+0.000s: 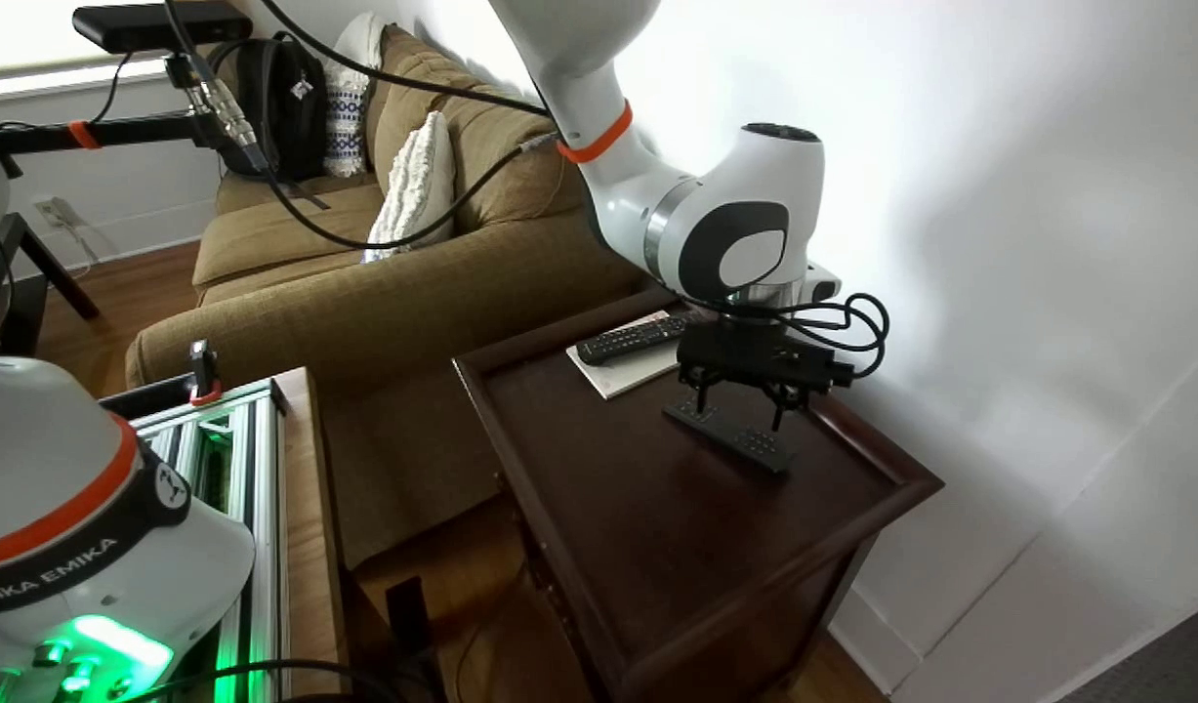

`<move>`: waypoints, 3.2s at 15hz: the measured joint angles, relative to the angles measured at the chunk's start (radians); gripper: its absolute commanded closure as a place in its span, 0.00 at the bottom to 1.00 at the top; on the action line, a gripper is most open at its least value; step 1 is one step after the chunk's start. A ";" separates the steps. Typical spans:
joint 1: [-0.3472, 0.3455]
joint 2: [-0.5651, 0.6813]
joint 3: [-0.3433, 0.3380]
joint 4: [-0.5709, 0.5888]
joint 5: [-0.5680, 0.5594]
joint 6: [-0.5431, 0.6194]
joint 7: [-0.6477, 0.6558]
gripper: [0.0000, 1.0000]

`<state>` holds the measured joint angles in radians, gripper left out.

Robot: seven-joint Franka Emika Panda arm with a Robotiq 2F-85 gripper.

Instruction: Turn the grey remote control to the right

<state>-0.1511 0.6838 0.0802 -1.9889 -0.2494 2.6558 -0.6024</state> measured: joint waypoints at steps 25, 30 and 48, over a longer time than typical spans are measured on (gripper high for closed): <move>-0.033 0.059 0.060 0.025 -0.011 -0.010 -0.354 0.00; -0.033 0.058 0.055 0.039 -0.011 -0.050 -0.395 0.00; -0.052 0.061 0.053 0.042 0.064 -0.050 -0.444 0.75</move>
<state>-0.2035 0.7449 0.1327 -1.9474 -0.1852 2.6061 -1.0464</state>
